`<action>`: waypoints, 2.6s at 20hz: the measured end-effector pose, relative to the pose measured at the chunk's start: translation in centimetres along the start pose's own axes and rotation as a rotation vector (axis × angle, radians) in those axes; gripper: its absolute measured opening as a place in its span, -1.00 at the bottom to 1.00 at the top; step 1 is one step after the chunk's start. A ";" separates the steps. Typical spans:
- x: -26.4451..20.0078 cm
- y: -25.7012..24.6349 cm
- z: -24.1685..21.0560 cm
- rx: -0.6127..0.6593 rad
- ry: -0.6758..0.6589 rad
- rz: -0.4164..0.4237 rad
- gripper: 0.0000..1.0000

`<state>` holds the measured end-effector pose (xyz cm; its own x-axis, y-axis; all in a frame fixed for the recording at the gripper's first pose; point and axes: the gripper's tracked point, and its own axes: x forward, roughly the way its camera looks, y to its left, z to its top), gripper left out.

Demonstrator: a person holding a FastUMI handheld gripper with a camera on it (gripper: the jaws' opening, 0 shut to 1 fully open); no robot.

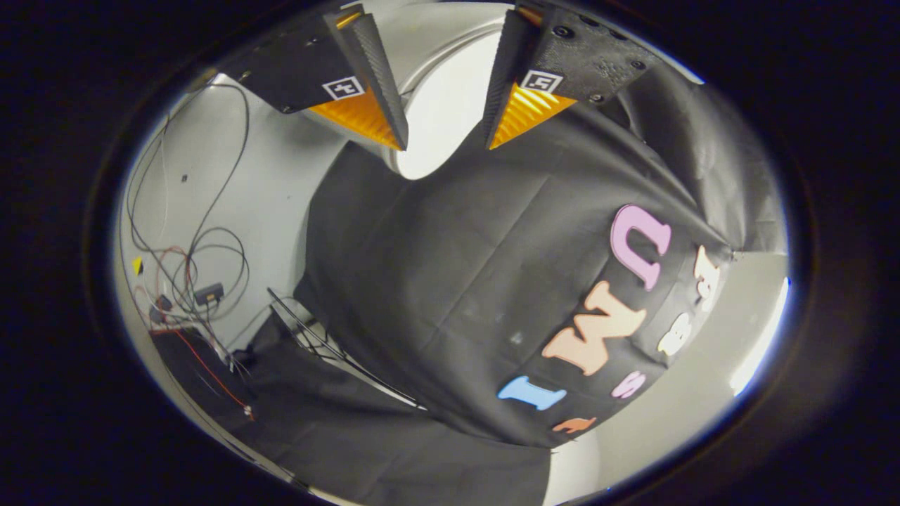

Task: Open the toilet lid.

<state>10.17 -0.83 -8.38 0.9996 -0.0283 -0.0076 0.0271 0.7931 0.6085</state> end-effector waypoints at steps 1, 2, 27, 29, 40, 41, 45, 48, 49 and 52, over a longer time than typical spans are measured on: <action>0.4 -0.7 -0.6 0.026 0.009 -0.015 0.31; 0.8 -1.3 -1.2 0.053 0.017 -0.029 0.30; 10.6 -6.0 -4.2 0.524 0.169 -0.059 -0.81; 10.3 -5.8 -4.3 0.504 0.171 -0.067 -0.86; 8.6 0.6 -2.2 0.117 0.196 -0.077 -0.97; 8.5 1.7 -1.8 0.086 0.187 -0.072 -0.97; 7.3 6.3 -0.8 -0.029 0.164 -0.012 -0.97; 6.6 9.8 -0.7 -0.117 0.153 0.007 -0.96; 6.4 11.0 -0.6 -0.146 0.150 0.022 -0.96; 6.0 14.7 -0.9 -0.241 0.151 0.050 -0.95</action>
<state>16.55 11.23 -0.19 0.9896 0.0913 -0.1113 -0.0388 0.9137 0.4046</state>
